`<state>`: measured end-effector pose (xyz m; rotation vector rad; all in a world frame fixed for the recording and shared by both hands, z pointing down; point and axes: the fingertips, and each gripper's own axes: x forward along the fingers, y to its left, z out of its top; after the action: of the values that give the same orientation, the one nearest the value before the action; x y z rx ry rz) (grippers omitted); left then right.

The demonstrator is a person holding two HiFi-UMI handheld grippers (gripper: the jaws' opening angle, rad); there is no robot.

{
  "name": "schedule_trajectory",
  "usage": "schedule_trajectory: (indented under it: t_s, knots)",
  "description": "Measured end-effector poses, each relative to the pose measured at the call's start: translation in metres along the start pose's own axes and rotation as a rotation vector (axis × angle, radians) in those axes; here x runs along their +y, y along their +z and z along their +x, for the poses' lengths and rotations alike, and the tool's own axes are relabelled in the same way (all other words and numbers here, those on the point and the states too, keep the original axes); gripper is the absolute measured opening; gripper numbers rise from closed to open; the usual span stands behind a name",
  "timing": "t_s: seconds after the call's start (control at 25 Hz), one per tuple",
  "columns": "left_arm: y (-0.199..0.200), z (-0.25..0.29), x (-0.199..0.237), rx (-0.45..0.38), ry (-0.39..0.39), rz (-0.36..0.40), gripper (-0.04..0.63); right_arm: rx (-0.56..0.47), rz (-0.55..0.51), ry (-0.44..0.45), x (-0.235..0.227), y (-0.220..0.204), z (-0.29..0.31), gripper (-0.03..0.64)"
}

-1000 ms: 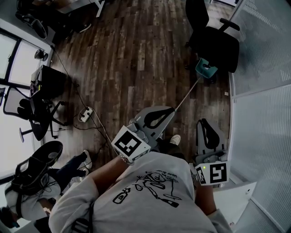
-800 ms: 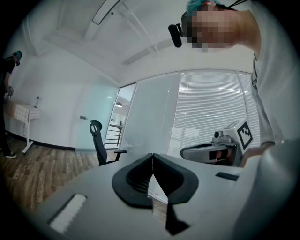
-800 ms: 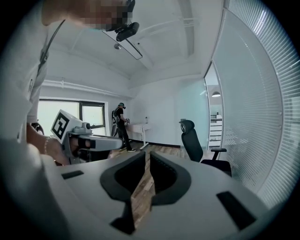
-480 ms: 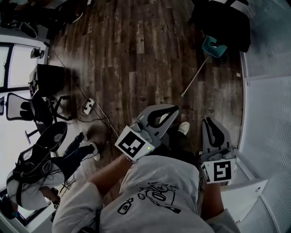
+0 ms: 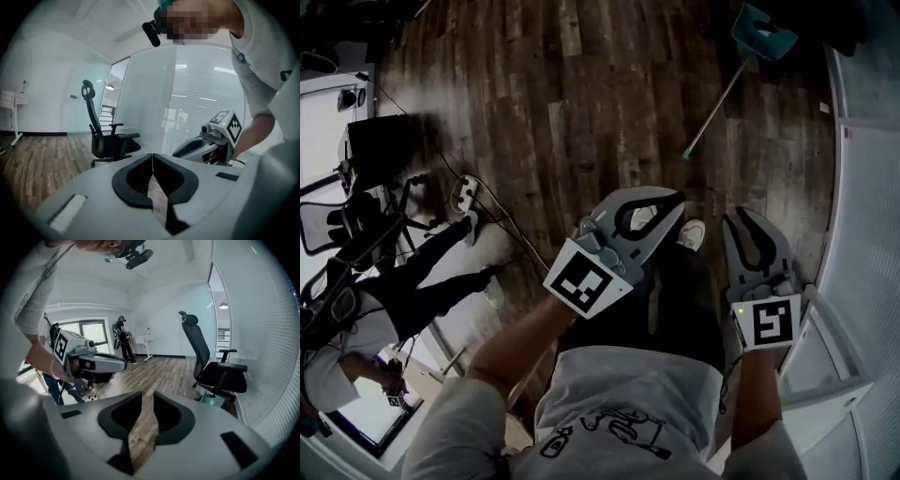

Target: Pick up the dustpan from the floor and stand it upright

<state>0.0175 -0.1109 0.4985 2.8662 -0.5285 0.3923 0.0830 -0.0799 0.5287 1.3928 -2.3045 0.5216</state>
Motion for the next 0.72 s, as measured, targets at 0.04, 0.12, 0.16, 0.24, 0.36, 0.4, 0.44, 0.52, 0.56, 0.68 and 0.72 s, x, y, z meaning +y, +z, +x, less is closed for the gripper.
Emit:
schedule_trajectory:
  t_s: [0.04, 0.12, 0.16, 0.24, 0.36, 0.4, 0.44, 0.52, 0.56, 0.68, 0.72]
  knots:
    - [-0.019, 0.010, 0.002, 0.002, -0.009, 0.014, 0.003, 0.007, -0.004, 0.008, -0.005, -0.018, 0.012, 0.072]
    - [-0.055, 0.030, 0.007, 0.006, -0.025, 0.029, 0.003, 0.006, -0.015, 0.028, -0.015, -0.050, 0.033, 0.074]
    - [-0.074, 0.039, 0.008, 0.011, -0.033, 0.028, 0.003, 0.007, -0.017, 0.040, -0.019, -0.067, 0.042, 0.074]
    - [-0.111, 0.057, 0.014, 0.018, -0.048, 0.019, 0.003, 0.020, -0.025, 0.063, -0.026, -0.100, 0.061, 0.075]
    - [-0.166, 0.085, 0.032, 0.028, -0.074, 0.001, 0.003, 0.052, -0.052, 0.085, -0.040, -0.150, 0.098, 0.075]
    - [-0.184, 0.093, 0.037, 0.035, -0.081, -0.003, 0.003, 0.059, -0.057, 0.090, -0.043, -0.167, 0.111, 0.075]
    - [-0.202, 0.101, 0.041, 0.042, -0.089, -0.001, 0.003, 0.063, -0.058, 0.094, -0.045, -0.183, 0.123, 0.077]
    - [-0.235, 0.115, 0.049, 0.051, -0.102, 0.004, 0.003, 0.070, -0.054, 0.101, -0.050, -0.212, 0.146, 0.081]
    - [-0.251, 0.121, 0.052, 0.055, -0.108, 0.000, 0.003, 0.073, -0.051, 0.104, -0.053, -0.225, 0.156, 0.084]
    - [-0.294, 0.141, 0.065, 0.061, -0.124, -0.008, 0.003, 0.085, -0.048, 0.120, -0.062, -0.260, 0.187, 0.091]
    - [-0.307, 0.147, 0.069, 0.063, -0.130, -0.002, 0.003, 0.086, -0.053, 0.130, -0.065, -0.271, 0.196, 0.094]
